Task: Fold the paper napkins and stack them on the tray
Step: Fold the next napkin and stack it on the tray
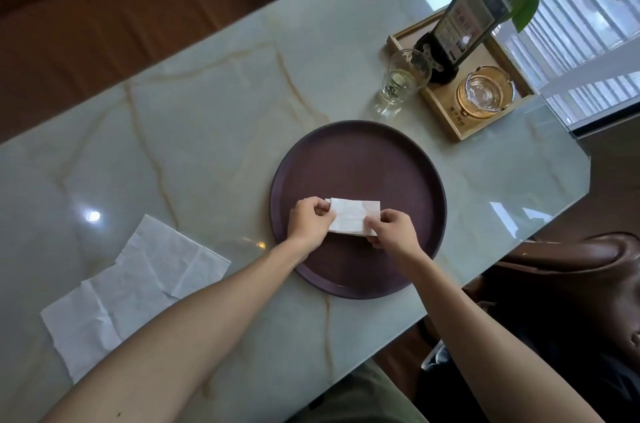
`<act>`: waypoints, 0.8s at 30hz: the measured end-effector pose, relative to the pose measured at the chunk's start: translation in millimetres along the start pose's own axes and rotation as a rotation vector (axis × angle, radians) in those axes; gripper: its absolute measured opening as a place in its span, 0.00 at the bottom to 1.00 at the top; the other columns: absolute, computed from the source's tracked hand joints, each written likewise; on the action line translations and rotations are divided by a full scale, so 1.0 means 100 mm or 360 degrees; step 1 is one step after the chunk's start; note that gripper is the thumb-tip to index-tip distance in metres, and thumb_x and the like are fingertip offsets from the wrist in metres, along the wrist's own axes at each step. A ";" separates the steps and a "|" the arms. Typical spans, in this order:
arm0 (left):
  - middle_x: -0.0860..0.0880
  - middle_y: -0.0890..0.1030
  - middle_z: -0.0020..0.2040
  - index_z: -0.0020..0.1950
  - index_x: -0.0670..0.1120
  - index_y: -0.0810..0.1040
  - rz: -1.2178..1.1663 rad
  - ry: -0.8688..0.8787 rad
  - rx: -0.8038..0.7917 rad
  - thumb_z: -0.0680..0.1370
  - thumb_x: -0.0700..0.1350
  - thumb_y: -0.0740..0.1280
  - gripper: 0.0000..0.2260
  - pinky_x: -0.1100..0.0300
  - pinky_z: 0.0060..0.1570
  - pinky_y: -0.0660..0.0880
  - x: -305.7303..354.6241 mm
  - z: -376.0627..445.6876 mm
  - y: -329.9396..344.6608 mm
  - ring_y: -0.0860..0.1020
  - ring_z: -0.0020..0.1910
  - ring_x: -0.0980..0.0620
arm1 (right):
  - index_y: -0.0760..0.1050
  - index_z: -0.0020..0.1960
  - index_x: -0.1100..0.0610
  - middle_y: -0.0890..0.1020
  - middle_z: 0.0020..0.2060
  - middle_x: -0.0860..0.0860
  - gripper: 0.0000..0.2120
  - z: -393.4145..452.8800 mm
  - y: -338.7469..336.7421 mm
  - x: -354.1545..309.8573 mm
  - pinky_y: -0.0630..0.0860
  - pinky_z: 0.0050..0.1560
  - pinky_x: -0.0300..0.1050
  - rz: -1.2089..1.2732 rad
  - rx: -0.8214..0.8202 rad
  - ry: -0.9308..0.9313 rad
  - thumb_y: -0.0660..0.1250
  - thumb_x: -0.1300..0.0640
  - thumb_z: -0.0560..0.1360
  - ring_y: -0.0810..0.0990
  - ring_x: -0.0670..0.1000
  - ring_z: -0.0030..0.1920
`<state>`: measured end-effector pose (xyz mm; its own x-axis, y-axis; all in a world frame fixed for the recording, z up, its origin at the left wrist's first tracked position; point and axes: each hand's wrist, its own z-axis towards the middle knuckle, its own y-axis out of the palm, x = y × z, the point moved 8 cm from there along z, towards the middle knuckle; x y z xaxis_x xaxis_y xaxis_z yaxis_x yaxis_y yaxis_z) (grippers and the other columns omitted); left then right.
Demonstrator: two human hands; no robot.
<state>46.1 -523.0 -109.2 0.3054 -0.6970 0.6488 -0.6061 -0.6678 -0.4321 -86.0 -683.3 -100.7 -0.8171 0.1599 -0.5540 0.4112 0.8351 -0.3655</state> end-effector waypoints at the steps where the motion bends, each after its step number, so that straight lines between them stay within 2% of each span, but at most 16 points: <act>1: 0.53 0.82 0.39 0.49 0.45 0.85 0.0026 0.0015 0.0017 0.76 0.43 0.73 0.04 0.74 0.35 0.67 0.00 0.00 0.00 0.79 0.40 0.56 | 0.79 0.45 0.64 0.83 0.36 0.55 0.10 0.01 0.00 0.00 0.81 0.39 0.51 -0.0067 0.0014 -0.0013 0.66 0.57 0.74 0.82 0.53 0.32; 3: 0.55 0.81 0.37 0.48 0.46 0.84 0.0050 0.0050 0.0051 0.76 0.44 0.73 0.03 0.73 0.34 0.68 0.01 0.01 -0.02 0.79 0.38 0.56 | 0.79 0.43 0.60 0.85 0.37 0.54 0.10 0.02 -0.01 -0.03 0.83 0.42 0.54 -0.0215 0.0058 -0.0045 0.65 0.54 0.73 0.86 0.56 0.36; 6: 0.56 0.79 0.35 0.47 0.47 0.82 0.0053 0.0092 0.0105 0.75 0.44 0.73 0.03 0.71 0.35 0.70 0.01 0.00 -0.06 0.79 0.37 0.56 | 0.77 0.41 0.57 0.85 0.38 0.52 0.10 0.00 -0.01 -0.05 0.84 0.45 0.58 -0.0344 0.0114 -0.0069 0.64 0.50 0.71 0.86 0.57 0.40; 8: 0.56 0.79 0.35 0.48 0.47 0.81 0.0066 0.0101 0.0115 0.75 0.43 0.73 0.03 0.70 0.36 0.70 -0.01 0.00 -0.08 0.78 0.37 0.56 | 0.77 0.41 0.56 0.85 0.38 0.51 0.11 -0.05 0.00 -0.08 0.83 0.45 0.56 -0.0389 0.0138 -0.0078 0.64 0.48 0.72 0.86 0.56 0.40; 13: 0.56 0.78 0.34 0.48 0.46 0.81 0.0065 0.0072 0.0143 0.75 0.42 0.74 0.04 0.75 0.31 0.69 -0.05 0.03 -0.14 0.77 0.35 0.57 | 0.77 0.43 0.60 0.83 0.38 0.52 0.19 -0.12 -0.05 -0.13 0.78 0.44 0.50 -0.0514 0.0275 -0.0089 0.61 0.44 0.78 0.82 0.55 0.41; 18: 0.55 0.78 0.35 0.47 0.46 0.82 0.0092 0.0082 0.0142 0.75 0.43 0.74 0.04 0.74 0.33 0.69 -0.07 0.03 -0.15 0.78 0.36 0.55 | 0.78 0.44 0.54 0.83 0.40 0.49 0.11 -0.13 -0.09 -0.11 0.78 0.47 0.50 -0.0620 0.0273 -0.0102 0.62 0.49 0.77 0.82 0.55 0.43; 21: 0.54 0.79 0.36 0.47 0.45 0.83 0.0113 0.0093 0.0141 0.75 0.43 0.74 0.03 0.64 0.39 0.72 -0.06 0.03 -0.14 0.79 0.38 0.53 | 0.78 0.44 0.53 0.84 0.41 0.49 0.08 -0.12 -0.12 -0.10 0.80 0.49 0.50 -0.0632 0.0262 -0.0078 0.63 0.51 0.75 0.83 0.55 0.43; 24: 0.53 0.80 0.36 0.45 0.46 0.83 0.0149 0.0129 0.0144 0.75 0.44 0.73 0.03 0.61 0.41 0.73 -0.04 0.02 -0.12 0.80 0.39 0.51 | 0.78 0.42 0.52 0.84 0.40 0.49 0.07 -0.12 -0.12 -0.10 0.80 0.47 0.50 -0.0644 0.0254 -0.0071 0.63 0.51 0.74 0.83 0.55 0.43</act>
<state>53.7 -512.4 -107.4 0.1884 -0.7365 0.6497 -0.5593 -0.6242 -0.5455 -87.9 -688.6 -81.9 -0.9084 -0.1893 -0.3728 0.1216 0.7335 -0.6687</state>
